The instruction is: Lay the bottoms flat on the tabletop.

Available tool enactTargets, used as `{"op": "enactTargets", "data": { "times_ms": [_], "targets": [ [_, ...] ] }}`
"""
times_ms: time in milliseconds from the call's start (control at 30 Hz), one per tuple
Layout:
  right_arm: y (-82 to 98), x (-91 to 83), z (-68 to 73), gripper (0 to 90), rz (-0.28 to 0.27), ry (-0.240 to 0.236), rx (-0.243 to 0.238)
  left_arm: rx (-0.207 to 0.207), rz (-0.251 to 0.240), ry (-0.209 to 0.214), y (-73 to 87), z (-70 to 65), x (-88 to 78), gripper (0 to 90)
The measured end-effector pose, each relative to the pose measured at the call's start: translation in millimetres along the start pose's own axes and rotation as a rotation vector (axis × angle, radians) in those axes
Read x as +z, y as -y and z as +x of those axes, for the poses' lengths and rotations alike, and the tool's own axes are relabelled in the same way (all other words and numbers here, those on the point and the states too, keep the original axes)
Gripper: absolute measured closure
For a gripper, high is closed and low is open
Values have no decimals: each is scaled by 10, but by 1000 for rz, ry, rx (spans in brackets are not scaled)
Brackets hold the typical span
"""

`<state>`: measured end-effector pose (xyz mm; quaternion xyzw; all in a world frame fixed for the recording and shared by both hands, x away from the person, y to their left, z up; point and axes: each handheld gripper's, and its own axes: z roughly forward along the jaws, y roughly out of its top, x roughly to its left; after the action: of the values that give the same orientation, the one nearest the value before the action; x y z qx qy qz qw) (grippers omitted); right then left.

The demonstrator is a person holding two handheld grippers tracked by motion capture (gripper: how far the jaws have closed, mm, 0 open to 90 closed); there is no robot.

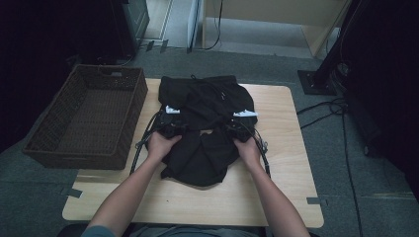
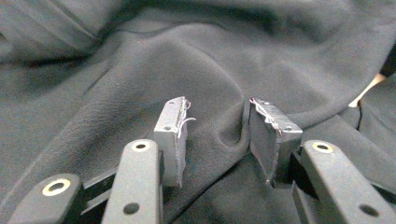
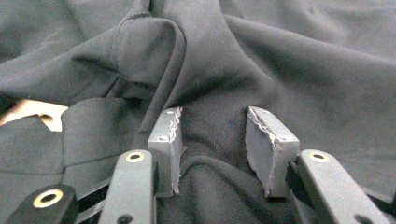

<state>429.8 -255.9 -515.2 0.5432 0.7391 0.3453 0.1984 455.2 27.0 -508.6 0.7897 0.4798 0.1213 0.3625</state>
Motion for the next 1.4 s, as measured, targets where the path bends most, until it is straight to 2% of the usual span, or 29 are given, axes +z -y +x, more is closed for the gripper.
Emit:
{"op": "enactTargets", "data": {
  "times_ms": [167,267,300,400,467,500,567,633,700,800,867,933,1033,1167,1233,1267,1333,1400],
  "targets": [
    [-233,217,-63,551,15,23,11,-22,8,-35,-177,118,126,579],
    [-320,298,-102,532,19,32,18,-5,18,-47,-229,176,152,576],
    [-344,322,-114,528,20,35,21,-12,15,-49,-234,195,154,575],
    [-385,363,-138,522,18,49,33,-90,1,-22,-236,274,143,570],
    [-409,365,-126,524,34,55,47,-97,28,2,-230,266,97,531],
    [-418,339,-120,548,56,46,54,-88,37,6,-225,260,79,516],
    [-414,289,-105,559,57,41,59,-62,23,12,-178,216,-11,496],
    [-375,162,-63,561,0,24,41,-60,1,27,-116,175,-112,494],
    [-334,67,-23,562,-25,8,22,-48,-2,42,-31,125,-195,491],
    [-204,-28,68,550,-1,-21,-5,1,29,46,142,50,-241,494],
    [-94,-35,122,535,24,-23,-36,24,18,34,235,29,-251,486],
    [-10,-50,167,516,34,-2,-61,1,20,47,258,28,-281,482],
    [61,-149,189,501,8,-29,-26,16,17,51,323,10,-330,480],
    [120,-349,285,507,-38,-76,-32,36,56,64,376,-10,-426,465],
    [160,-408,338,512,-27,-101,-34,37,70,83,401,-31,-477,456],
    [188,-434,370,512,-21,-113,-37,42,61,88,428,-49,-514,457],
    [248,-459,423,510,-11,-117,-50,62,75,77,475,-75,-523,472],
    [299,-447,462,492,1,-131,-44,85,54,61,525,-100,-528,473]
  ]
}}
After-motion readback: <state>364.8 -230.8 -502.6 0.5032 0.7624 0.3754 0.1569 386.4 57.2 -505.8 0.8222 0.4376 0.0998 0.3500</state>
